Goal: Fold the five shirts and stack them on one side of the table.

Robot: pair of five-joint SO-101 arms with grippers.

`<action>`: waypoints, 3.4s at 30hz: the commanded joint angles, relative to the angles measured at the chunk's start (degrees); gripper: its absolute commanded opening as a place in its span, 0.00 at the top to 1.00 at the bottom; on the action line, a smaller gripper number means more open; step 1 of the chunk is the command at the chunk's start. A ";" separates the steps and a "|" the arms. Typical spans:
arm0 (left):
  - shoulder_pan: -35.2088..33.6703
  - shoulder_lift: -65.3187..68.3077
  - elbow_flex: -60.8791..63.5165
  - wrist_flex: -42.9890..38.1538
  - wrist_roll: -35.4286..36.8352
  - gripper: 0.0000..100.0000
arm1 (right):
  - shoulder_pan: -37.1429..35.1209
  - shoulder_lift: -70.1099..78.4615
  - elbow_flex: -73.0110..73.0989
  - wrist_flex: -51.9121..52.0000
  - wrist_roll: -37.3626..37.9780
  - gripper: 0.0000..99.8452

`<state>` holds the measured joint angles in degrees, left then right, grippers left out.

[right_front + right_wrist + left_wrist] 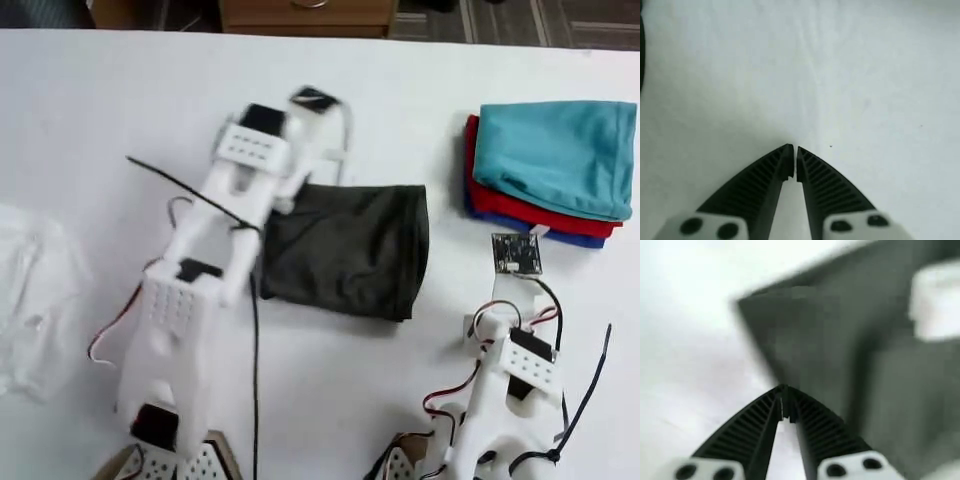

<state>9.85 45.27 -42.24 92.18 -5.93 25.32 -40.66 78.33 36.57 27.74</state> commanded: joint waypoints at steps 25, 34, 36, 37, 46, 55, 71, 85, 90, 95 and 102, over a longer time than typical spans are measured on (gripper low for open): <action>2.46 -2.37 -5.32 -2.90 4.57 0.98 | -18.68 -1.71 -19.69 24.92 -14.33 0.98; 0.97 5.98 -5.85 -8.53 4.40 0.98 | -35.91 -1.71 -19.43 24.84 -13.80 0.98; 0.53 7.74 -5.85 -9.49 4.31 0.98 | -39.08 -1.71 -18.37 23.96 -13.80 0.98; 0.26 8.62 -5.85 -9.93 4.31 0.98 | -39.87 -1.63 -17.49 22.90 -13.80 0.98; -3.52 10.55 -5.85 -11.08 4.31 0.98 | -35.21 -1.10 -4.40 9.54 -5.89 0.98; -3.43 10.55 -13.41 -5.45 4.48 0.98 | -30.90 -1.71 -4.04 11.65 -4.57 0.98; 1.49 12.22 -32.48 8.79 4.57 0.98 | -32.92 -8.04 -28.84 28.00 -11.43 0.98; 0.53 24.79 -33.01 2.55 4.57 0.98 | -38.37 7.69 -13.19 5.85 -11.87 0.98; -0.79 24.79 -33.10 2.64 4.48 0.98 | -35.30 15.08 -13.36 3.74 -8.18 0.98; -0.97 24.70 -33.89 4.22 4.48 0.98 | -34.07 15.43 -14.33 4.18 -6.95 0.98; -1.14 24.62 -48.22 10.46 4.40 0.98 | -34.24 3.38 -15.38 11.38 -7.21 0.98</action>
<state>10.11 70.86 -84.26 101.23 -1.54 -9.93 -30.46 65.23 44.66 20.35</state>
